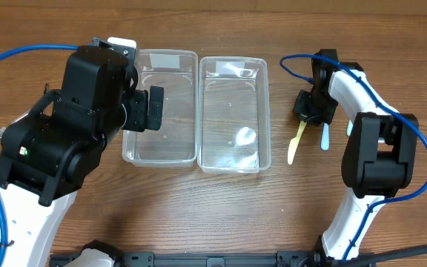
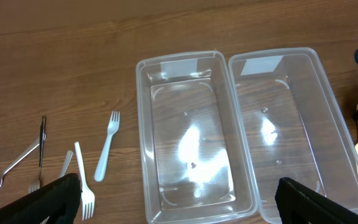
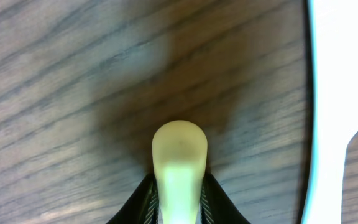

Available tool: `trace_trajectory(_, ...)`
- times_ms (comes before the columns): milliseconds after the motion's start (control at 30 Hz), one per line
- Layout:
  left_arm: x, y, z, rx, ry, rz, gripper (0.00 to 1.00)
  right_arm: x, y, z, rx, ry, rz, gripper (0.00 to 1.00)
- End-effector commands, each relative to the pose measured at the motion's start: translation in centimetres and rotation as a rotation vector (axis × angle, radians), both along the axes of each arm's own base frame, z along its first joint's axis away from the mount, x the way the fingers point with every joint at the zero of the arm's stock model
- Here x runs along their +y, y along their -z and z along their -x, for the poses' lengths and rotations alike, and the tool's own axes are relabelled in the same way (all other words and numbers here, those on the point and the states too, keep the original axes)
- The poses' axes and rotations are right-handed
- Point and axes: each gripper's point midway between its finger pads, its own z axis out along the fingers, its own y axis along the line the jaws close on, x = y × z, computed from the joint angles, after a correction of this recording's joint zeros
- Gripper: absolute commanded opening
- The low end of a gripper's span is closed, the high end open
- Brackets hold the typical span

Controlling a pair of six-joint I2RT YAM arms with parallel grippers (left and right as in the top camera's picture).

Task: Pack container
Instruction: 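Carry yellow knife into the right container and release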

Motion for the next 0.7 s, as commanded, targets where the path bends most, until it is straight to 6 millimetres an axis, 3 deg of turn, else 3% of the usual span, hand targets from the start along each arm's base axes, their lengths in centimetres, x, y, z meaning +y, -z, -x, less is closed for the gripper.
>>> trace_trajectory(0,0.2,-0.8,-0.1,-0.022,-0.017,0.017,1.0,0.7,-2.8,-1.1,-0.038,-0.021,-0.03,0.04)
trace_trajectory(133,0.2,-0.8,-0.1,-0.022,-0.017,0.017,1.0,1.0,-8.5,-2.6,-0.137,-0.037,-0.029,0.04)
trace_trajectory(167,0.2,-0.8,-0.1,-0.022,-0.017,0.017,1.0,1.3,-11.2,-3.1,-0.192,-0.045,-0.029,0.04)
trace_trajectory(267,0.2,-0.7,-0.1,-0.021,-0.017,0.016,1.0,2.4,-16.3,-3.4,-0.301,-0.074,-0.033,0.04)
trace_trajectory(333,0.2,-0.7,0.0,-0.021,-0.017,0.016,1.0,5.0,-20.7,-3.0,-0.401,-0.191,-0.085,0.04)
trace_trajectory(367,0.2,-0.7,-0.1,-0.021,-0.017,0.016,1.0,7.9,-23.6,-2.1,-0.469,-0.312,-0.138,0.04)
trace_trajectory(400,0.2,-0.7,-0.1,-0.021,-0.017,0.016,1.0,9.6,-24.9,-1.3,-0.497,-0.386,-0.156,0.04)
trace_trajectory(533,0.2,-0.7,-0.1,-0.021,-0.017,0.017,1.0,14.3,-25.4,1.4,-0.482,-0.561,-0.161,0.04)
trace_trajectory(667,0.2,-0.8,-0.1,-0.022,-0.017,0.017,1.0,18.0,-22.2,2.7,-0.398,-0.665,-0.134,0.04)
